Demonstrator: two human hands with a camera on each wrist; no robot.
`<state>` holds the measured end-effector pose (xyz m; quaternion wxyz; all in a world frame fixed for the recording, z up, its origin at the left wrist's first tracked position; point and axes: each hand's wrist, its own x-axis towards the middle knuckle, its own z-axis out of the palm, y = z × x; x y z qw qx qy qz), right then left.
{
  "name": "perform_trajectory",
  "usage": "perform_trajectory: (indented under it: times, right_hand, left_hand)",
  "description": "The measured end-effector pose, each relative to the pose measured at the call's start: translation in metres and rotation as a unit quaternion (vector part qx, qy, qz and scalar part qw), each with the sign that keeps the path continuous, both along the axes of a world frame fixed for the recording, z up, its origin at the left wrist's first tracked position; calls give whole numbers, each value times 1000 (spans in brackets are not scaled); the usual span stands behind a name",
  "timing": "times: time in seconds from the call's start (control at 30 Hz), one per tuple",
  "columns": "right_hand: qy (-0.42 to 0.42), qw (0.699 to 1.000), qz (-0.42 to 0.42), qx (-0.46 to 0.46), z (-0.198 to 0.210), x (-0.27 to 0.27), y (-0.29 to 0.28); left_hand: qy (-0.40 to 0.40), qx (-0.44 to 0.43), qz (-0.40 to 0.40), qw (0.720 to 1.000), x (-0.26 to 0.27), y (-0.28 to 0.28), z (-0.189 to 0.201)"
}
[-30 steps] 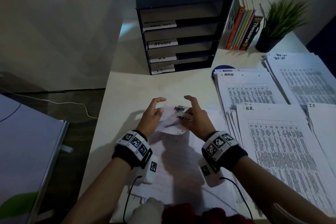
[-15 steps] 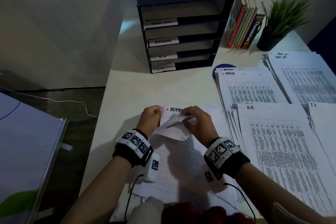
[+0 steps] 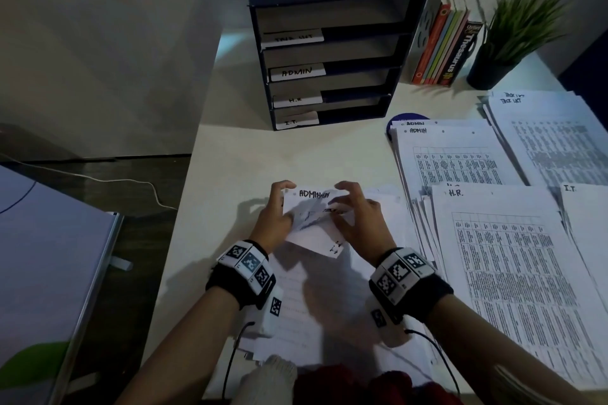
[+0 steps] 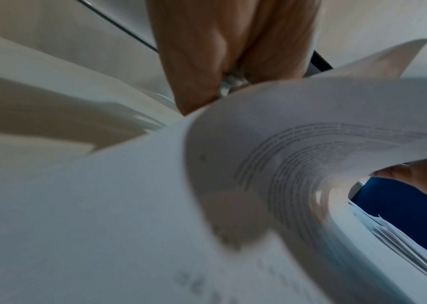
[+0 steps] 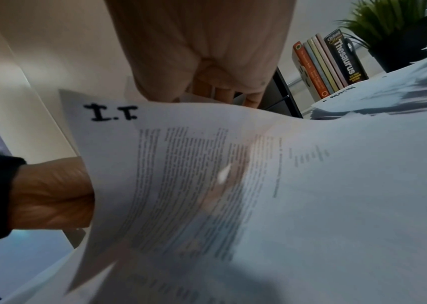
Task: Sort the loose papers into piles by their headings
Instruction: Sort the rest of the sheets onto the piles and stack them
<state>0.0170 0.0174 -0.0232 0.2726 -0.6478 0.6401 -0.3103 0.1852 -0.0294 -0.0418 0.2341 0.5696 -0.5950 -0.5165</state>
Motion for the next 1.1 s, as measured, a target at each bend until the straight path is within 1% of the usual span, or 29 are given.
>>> perform_trajectory:
  times: [0.07,0.1,0.17,0.23,0.27,0.3,0.4,0.43,0.47,0.5,0.53,0.57,0.63,0.67,0.7,0.73,0.77,0.8,0.83,0.87,0.9,0.93,1.0,1.07,1.1]
  right_hand:
    - [7,1000,-7,2,3,0,-2]
    - [21,1000,-3,-4,3,0,-2]
    - [49,999,11,2,3,-2,1]
    - [47,999,18,0,1,-3,5]
    - [41,999,17,-11,0,-4,6]
    - [44,999,20,-23,0,-4,7]
    - [108,991,46,-62,-2,-6,6]
    - [124,988,60,-68,-2,-6,5]
    - [131,987,78,-59,-1,-5,4]
    - [129,986,95,-38,-1,-6,3]
    - [129,986,109,-3,0,-6,2]
    - [135,983,120,29,1,-7,3]
    - [158,976,134,64,0,-9,5]
    - [165,973,140,74,-2,-11,6]
    - [165,972,145,78,-4,-12,8]
    - [157,973,148,78,-6,-12,11]
    - [143,976,149,73,-8,-13,13]
    - [128,979,148,65,-9,-12,15]
    - [115,981,149,56,-10,-11,17]
    - [105,982,150,56,-9,-10,18]
    - [94,982,151,63,-8,-10,19]
    - [80,982,151,75,-6,-11,18]
    - [21,986,139,89,-4,-12,16]
    - [-103,985,98,102,-4,-15,13]
    - [-170,975,70,123,-3,-15,12]
  left_hand:
    - [-9,1,27,1000,0,-1,3]
    - [4,4,37,999,0,0,4]
    - [52,22,57,997,2,2,6]
    - [92,66,69,991,4,3,3]
    - [97,86,59,990,4,3,1]
    - [96,86,46,991,4,4,0]
    - [74,63,-28,995,0,5,2]
    - [78,64,-59,993,-1,7,5]
    - [86,70,-79,991,-2,8,7]
    - [103,90,-82,987,-1,9,11]
    - [132,114,-71,982,-1,10,15]
    - [176,142,-45,973,-1,10,17]
    - [279,195,34,940,3,8,18]
    - [312,198,72,926,4,5,19]
    - [299,181,93,932,3,0,19]
    - [253,149,108,950,2,-6,16]
    - [173,106,107,973,1,-13,14]
    - [82,63,92,990,0,-21,10]
    - [-2,32,58,998,-1,-27,7]
    - [-72,10,16,997,-2,-32,3]
    - [-118,3,-21,993,-3,-36,0]
    - [-148,-7,-48,988,-4,-38,-1]
    - [-166,-26,-72,983,-4,-39,0]
    - [-171,-60,-77,980,-3,-38,-1]
    - [-175,-76,-78,979,-2,-37,-1]
